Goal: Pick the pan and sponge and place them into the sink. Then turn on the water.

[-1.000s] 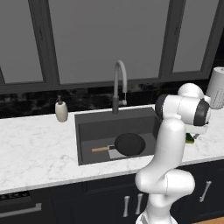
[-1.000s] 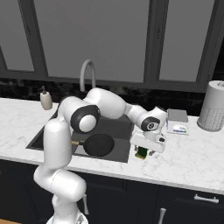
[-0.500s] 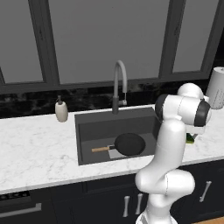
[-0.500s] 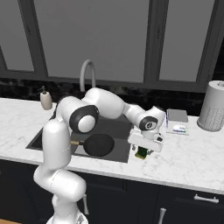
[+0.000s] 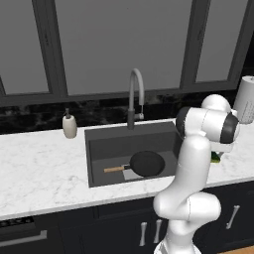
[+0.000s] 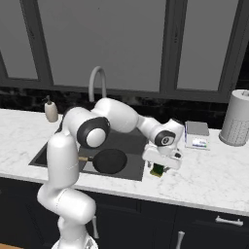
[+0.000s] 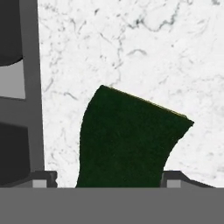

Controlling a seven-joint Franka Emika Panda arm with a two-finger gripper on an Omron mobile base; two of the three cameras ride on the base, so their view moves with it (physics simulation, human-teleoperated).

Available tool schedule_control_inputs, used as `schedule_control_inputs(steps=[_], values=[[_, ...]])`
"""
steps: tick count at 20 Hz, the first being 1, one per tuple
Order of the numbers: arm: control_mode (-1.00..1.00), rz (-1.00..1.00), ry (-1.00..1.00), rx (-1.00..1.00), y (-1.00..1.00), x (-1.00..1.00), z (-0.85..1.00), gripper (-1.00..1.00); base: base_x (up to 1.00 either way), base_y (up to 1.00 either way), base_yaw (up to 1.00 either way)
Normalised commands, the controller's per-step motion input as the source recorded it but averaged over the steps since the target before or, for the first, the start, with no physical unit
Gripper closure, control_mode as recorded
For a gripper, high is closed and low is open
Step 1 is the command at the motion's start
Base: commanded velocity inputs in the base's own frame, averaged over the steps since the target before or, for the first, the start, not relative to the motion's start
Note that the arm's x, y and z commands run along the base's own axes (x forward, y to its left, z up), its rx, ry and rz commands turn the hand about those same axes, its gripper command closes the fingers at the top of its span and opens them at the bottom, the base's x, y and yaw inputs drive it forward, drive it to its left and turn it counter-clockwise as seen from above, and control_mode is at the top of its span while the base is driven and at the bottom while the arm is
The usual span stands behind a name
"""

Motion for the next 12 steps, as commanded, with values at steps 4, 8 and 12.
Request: schedule_control_inputs(steps=[4,8,12], values=[[-1.00,0.00,-0.08,0.00,0.00,0.00,-0.28,-1.00,0.00,0.00,0.00],[-1.00,0.00,-0.11,0.00,0.02,0.00,-0.31,-1.00,0.00,0.00,0.00],[-1.00,0.00,-0.10,-0.01,0.14,0.00,-0.32,-1.00,0.00,0.00,0.00]])
